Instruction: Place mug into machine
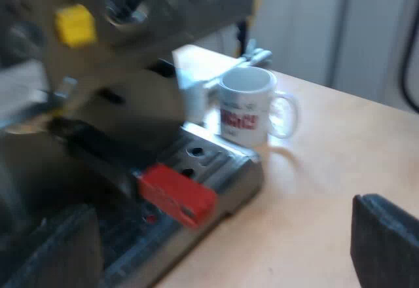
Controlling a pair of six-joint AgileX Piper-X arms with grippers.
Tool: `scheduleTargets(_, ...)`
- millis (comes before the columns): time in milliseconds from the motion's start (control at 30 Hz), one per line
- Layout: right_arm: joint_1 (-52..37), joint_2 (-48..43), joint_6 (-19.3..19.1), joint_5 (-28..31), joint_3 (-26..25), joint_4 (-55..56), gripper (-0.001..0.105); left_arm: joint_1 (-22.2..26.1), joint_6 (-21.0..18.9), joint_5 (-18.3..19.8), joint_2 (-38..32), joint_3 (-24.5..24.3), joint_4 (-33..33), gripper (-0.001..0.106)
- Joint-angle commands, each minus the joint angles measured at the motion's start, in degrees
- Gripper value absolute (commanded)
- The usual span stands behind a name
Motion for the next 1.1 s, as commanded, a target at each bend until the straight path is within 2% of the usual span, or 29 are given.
scheduleTargets(33,0.16,-0.16,-0.4,-0.54,0.0,-0.17,0.071,-0.77,0.41,1.02,0.0,4.31,-3.97,0.078)
scheduleTargets(300,0.16,-0.16,-0.4,-0.54,0.0,-0.34,0.071,-0.76,0.41,1.02,0.12,14.1,-17.11,0.078)
scheduleTargets(533,0.16,-0.05,-0.4,-1.89,5.03,-5.97,0.071,-0.76,0.41,1.02,0.44,15.72,-18.16,0.078)
scheduleTargets(600,0.16,-0.02,-0.4,-2.07,7.64,-9.3,0.071,-0.76,0.41,1.02,0.43,15.72,-18.16,0.078)
scheduleTargets(667,0.16,0.13,-0.4,-2.04,12.97,-15.42,0.071,-0.76,0.41,1.02,0.43,15.72,-18.16,0.078)
scheduleTargets(800,0.16,0.25,-0.4,-2.04,20.32,-24.48,0.071,-0.76,0.41,1.02,0.43,15.72,-18.16,0.078)
scheduleTargets(833,0.16,0.27,-0.4,-2.04,21.07,-26.07,0.071,-0.76,0.41,1.02,0.43,15.72,-18.16,0.078)
scheduleTargets(1000,0.16,0.38,-0.42,-2.04,30.62,-40.85,0.071,-0.76,0.41,1.02,0.43,15.72,-18.16,0.078)
scheduleTargets(1100,0.16,0.38,-0.28,-4.52,34.53,-46.42,0.071,-0.76,0.41,1.02,0.43,15.72,-18.16,0.078)
